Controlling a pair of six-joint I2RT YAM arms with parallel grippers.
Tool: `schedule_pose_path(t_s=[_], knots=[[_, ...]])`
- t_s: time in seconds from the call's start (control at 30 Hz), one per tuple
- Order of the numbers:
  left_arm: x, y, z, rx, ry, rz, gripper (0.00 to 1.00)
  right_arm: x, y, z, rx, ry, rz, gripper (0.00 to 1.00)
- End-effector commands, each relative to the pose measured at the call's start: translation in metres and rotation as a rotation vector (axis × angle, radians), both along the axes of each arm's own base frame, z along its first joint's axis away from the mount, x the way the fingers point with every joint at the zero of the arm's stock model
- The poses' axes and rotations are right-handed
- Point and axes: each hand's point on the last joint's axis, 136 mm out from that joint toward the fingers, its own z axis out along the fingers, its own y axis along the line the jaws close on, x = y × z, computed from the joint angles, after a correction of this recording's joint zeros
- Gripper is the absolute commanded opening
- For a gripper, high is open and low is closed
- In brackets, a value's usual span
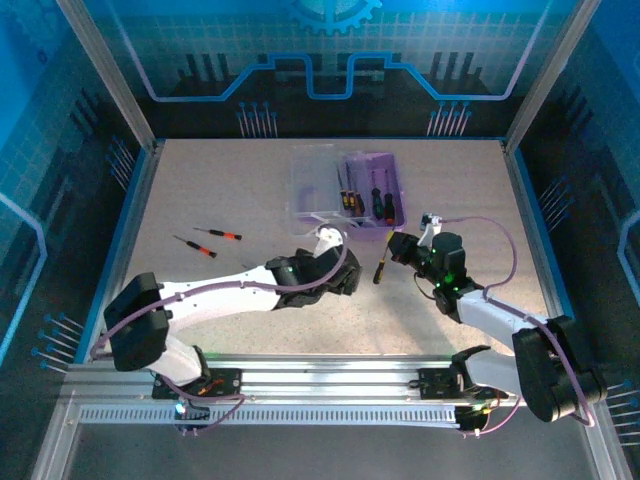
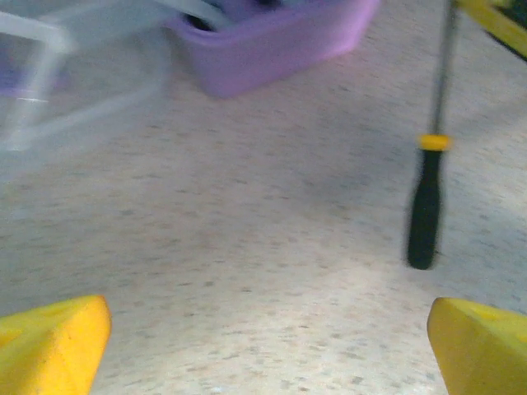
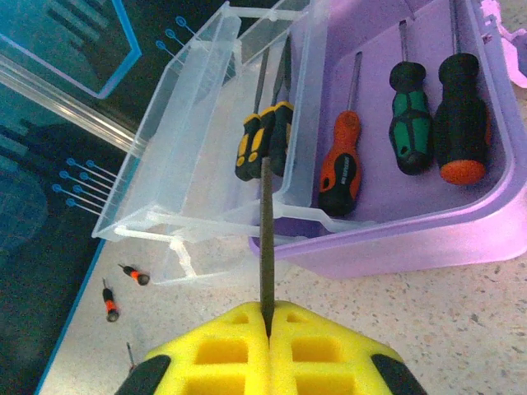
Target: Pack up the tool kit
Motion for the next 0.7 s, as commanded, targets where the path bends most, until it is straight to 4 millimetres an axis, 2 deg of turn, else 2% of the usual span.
schedule_pose_path(t_s=[0.0, 0.17, 0.33, 0.5, 0.6, 0.67], knots=[[0.002, 0.075, -0.008, 0.113, -0.021, 0.272, 0.99, 0.006, 0.003, 0.013, -0.046, -0.04, 0.003, 0.02], [-0.007, 0.122, -0.016, 0.004, -0.006, 0.446, 0.99, 0.017, 0.011, 0.027, -0.111, -0.048, 0.02, 0.02], [-0.017, 0.164, -0.027, -0.138, 0.022, 0.579, 0.99, 0.044, 0.018, 0.048, -0.175, -0.047, 0.028, 0.03], [-0.028, 0.19, -0.027, -0.194, 0.029, 0.644, 0.99, 0.088, 0.029, 0.08, -0.245, -0.076, 0.031, 0.03], [-0.034, 0.196, -0.028, -0.203, 0.03, 0.647, 0.99, 0.118, 0.039, 0.087, -0.274, -0.081, 0.038, 0.03], [-0.038, 0.199, -0.028, -0.211, 0.035, 0.652, 0.99, 0.138, 0.045, 0.085, -0.297, -0.081, 0.046, 0.03]])
